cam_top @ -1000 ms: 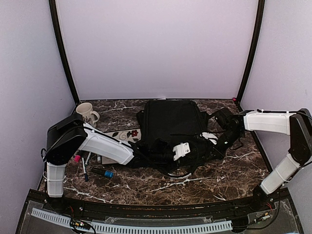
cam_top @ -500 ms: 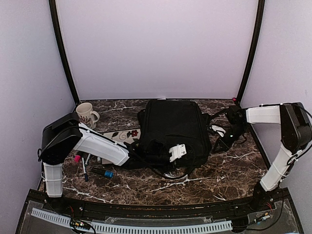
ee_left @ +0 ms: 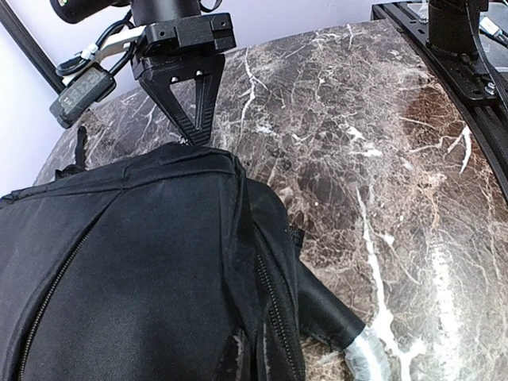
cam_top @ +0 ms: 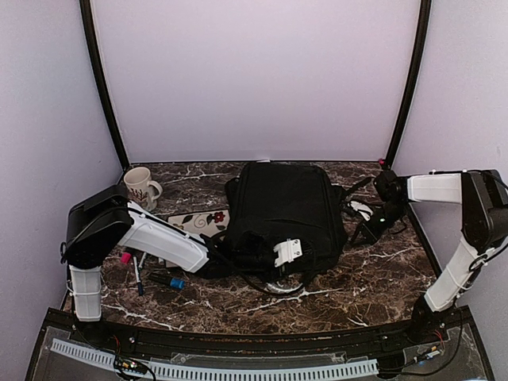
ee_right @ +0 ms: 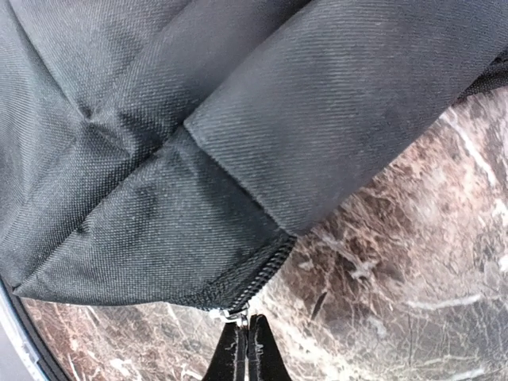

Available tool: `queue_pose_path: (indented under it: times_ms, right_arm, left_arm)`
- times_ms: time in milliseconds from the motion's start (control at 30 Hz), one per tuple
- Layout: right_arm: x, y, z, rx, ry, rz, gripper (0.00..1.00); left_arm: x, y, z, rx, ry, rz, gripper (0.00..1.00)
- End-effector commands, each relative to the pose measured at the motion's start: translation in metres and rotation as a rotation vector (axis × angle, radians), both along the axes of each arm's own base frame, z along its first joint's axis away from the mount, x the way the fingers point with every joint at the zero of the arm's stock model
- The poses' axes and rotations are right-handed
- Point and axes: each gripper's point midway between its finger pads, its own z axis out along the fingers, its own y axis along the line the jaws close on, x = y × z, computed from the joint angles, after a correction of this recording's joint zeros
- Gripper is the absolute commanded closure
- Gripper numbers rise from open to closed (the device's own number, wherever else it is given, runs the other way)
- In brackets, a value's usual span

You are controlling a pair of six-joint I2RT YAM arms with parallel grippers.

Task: Pack the student bag
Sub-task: Zip the student bag into the largest pocket of the bag.

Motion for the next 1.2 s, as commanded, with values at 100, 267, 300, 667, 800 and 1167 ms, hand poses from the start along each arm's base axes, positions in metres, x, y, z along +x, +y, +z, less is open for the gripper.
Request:
queue_pose_path:
  times_ms: [100, 267, 300, 667, 800, 1167]
  right_arm:
    - [0.030, -0.076, -0.017, -0.224, -0.044, -0.183, 1.00]
    - [0.059, -0.079, -0.023, -0.235, -0.061, -0.239, 1.00]
    - [0.066, -0.080, -0.024, -0.237, -0.070, -0.250, 1.00]
    - [0.079, -0.074, -0.015, -0.197, -0.083, -0.275, 0.94]
    - [0.071, -0.072, 0.016, -0.179, -0.115, -0.274, 0.71]
    - [0.060, -0.040, 0.138, 0.017, -0.324, -0.220, 0.58]
  left_arm:
    - [-0.016, 0.008, 0.025, -0.037, -0.008, -0.050, 1.00]
    - [-0.021, 0.004, 0.035, -0.078, 0.014, -0.073, 1.00]
    - [-0.021, 0.004, 0.036, -0.083, 0.019, -0.073, 1.00]
    - [-0.016, 0.002, 0.034, -0.085, 0.026, -0.043, 0.96]
    - [-0.010, 0.004, 0.043, -0.064, 0.027, -0.005, 0.72]
    - [0.030, 0.059, 0.097, -0.095, -0.039, 0.294, 0.38]
